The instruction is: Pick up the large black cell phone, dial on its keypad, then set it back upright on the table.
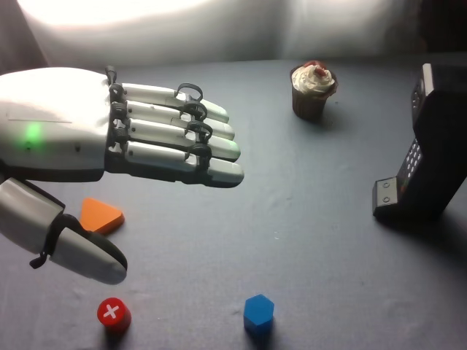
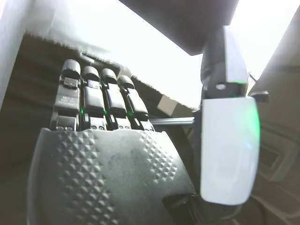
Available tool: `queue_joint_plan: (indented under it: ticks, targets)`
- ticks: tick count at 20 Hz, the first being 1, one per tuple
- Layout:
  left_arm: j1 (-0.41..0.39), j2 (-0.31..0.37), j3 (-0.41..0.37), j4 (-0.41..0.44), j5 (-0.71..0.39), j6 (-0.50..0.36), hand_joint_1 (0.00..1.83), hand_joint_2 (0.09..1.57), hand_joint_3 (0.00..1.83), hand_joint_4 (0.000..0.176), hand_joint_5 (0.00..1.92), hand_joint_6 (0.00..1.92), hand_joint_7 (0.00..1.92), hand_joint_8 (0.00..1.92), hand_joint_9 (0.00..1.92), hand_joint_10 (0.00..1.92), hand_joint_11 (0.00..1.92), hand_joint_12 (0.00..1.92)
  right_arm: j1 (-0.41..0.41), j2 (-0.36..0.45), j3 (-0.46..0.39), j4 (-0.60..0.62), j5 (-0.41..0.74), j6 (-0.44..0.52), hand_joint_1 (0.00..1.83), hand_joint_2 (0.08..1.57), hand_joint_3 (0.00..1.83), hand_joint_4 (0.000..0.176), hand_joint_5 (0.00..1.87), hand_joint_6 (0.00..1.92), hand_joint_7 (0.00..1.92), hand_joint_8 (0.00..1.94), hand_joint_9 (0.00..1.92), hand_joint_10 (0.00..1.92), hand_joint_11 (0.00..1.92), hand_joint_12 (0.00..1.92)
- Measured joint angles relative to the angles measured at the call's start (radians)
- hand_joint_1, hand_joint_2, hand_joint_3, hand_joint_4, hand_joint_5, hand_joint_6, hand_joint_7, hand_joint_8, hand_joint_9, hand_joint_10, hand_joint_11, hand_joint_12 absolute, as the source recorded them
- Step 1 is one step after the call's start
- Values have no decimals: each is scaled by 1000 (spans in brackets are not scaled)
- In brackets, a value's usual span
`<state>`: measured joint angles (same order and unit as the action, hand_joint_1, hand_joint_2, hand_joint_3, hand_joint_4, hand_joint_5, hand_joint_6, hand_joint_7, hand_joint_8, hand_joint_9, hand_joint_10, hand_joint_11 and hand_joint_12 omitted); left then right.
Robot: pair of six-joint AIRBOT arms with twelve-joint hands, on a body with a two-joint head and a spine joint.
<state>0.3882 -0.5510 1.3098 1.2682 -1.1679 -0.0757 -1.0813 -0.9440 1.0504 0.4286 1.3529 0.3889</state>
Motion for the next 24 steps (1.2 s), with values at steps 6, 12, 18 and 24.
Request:
queue_joint_plan:
  ticks: [6, 12, 18, 24]
  targets:
    - [-2, 0, 0, 11, -8, 0, 0, 1147, 1, 42, 87, 1, 111, 3, 78, 1, 0, 202, 53, -20, -6, 0, -30, -25, 922, 952, 1, 0, 0, 0, 0, 0, 0, 0, 0, 138]
    - [-8, -2, 0, 15, -8, 0, 0, 1144, 0, 41, 80, 1, 113, 1, 78, 2, 0, 204, 116, -35, 3, -7, -73, -39, 895, 955, 3, 0, 0, 0, 0, 0, 0, 0, 0, 149]
    - [-11, -3, 3, 15, -14, 0, 0, 1144, 0, 44, 87, 0, 119, 0, 77, 1, 0, 170, 145, -47, 9, -14, -101, -47, 835, 968, 4, 0, 0, 0, 0, 0, 0, 0, 0, 162]
    - [-11, -8, 3, 15, -14, 0, 0, 1150, 2, 40, 74, 1, 105, 1, 74, 1, 0, 204, 159, -52, 9, -33, -117, -48, 773, 1013, 13, 0, 82, 5, 68, 5, 90, 9, 0, 415]
